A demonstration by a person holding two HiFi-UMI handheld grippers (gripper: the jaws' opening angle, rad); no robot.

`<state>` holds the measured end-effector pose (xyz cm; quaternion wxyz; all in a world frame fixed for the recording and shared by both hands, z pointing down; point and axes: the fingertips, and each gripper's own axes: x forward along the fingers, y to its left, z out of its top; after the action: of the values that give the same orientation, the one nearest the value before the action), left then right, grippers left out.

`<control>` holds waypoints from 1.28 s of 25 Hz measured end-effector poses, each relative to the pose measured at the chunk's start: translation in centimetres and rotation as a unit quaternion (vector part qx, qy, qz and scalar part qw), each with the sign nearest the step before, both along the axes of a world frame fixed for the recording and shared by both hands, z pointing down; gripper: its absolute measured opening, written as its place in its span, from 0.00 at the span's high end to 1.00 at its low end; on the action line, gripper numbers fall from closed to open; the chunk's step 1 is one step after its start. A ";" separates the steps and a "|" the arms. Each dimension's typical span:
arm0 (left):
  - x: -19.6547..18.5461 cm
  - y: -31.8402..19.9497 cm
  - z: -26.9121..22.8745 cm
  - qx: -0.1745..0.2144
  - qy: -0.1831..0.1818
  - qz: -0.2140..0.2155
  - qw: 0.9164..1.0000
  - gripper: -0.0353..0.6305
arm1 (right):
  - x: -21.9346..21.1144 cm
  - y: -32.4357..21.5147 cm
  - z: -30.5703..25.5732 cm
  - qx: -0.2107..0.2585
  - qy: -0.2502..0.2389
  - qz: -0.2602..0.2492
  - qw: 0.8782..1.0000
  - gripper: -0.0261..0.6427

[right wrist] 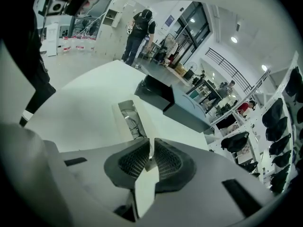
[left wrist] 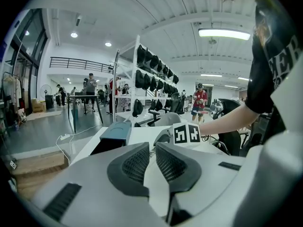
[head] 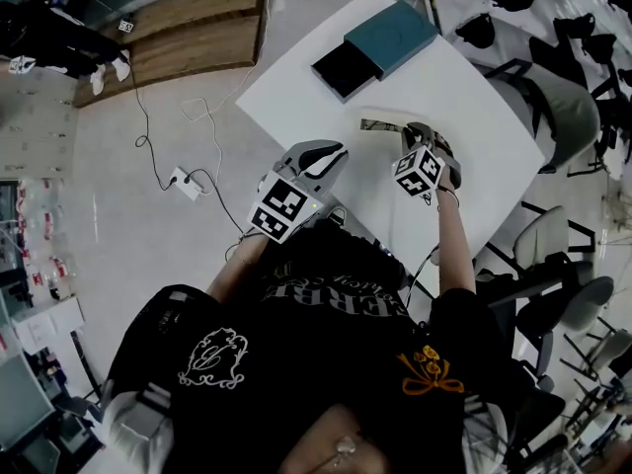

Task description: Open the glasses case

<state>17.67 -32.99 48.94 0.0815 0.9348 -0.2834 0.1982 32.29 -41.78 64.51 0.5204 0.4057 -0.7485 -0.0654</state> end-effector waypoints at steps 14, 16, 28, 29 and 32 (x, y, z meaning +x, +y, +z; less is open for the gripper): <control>-2.1 -0.6 0.3 -0.006 -0.005 -0.033 0.999 0.89 | 0.7 -6.8 -0.5 -0.029 -0.074 0.097 0.992 0.89; -2.2 -0.6 0.5 -0.005 -0.006 -0.035 0.999 0.89 | 0.9 -7.3 -0.2 -0.037 -0.082 0.110 0.990 0.89; -4.9 0.1 1.1 -0.012 -0.010 -0.055 0.998 0.89 | 3.3 -7.8 0.2 -0.034 -0.128 0.191 0.973 0.90; -5.1 0.2 1.0 -0.012 -0.010 -0.054 0.998 0.89 | 3.2 -7.7 0.0 -0.032 -0.135 0.197 0.971 0.88; -5.6 0.4 0.6 -0.010 -0.006 -0.047 0.999 0.89 | 2.9 -7.0 -0.9 -0.021 -0.159 0.207 0.965 0.85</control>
<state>12.11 -32.62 49.59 0.0984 0.9183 -0.3254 0.2026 35.21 -48.79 63.60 0.4054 0.5458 -0.7225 0.1251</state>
